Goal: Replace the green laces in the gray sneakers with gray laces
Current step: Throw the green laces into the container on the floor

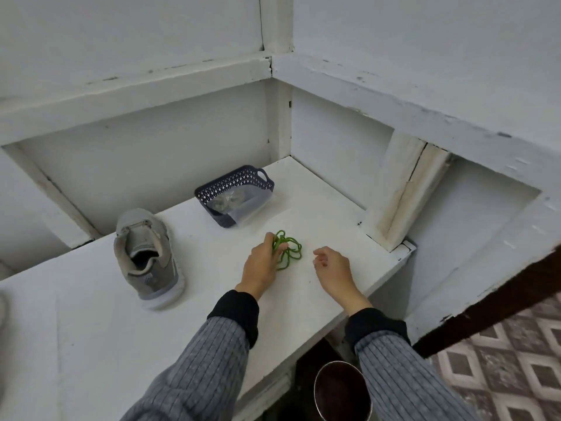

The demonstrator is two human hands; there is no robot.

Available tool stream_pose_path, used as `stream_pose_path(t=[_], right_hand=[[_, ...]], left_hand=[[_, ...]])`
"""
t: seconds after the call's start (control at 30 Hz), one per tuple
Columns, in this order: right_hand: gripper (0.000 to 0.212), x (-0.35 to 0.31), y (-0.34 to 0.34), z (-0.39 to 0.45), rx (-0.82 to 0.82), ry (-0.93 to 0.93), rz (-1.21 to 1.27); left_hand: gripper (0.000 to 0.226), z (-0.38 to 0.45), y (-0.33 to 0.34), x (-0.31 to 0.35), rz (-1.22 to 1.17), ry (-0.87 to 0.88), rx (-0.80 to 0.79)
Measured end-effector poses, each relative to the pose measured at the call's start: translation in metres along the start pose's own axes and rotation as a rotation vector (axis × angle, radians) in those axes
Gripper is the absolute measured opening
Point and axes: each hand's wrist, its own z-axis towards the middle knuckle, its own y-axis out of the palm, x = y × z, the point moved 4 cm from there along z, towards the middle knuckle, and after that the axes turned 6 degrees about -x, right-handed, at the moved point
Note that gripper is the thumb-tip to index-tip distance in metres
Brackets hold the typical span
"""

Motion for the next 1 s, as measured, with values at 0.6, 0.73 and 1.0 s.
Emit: stream_pose_path(t=[0.6,0.73,1.0], right_hand=[[0.011,0.115,-0.031,-0.219,-0.139,0.177,-0.321],[0.015,0.166,-0.026,-0.225,-0.172,0.249,-0.322],[0.018,0.334,0.036,-0.179,-0.26,0.369,-0.315]], left_hand=[[0.034,-0.196,0.11,0.047,0.334,0.064,-0.229],[0.025,-0.204,0.166,0.018,0.367,0.032,-0.319],[0.026,-0.164,0.337,-0.101,0.348,-0.096,-0.511]])
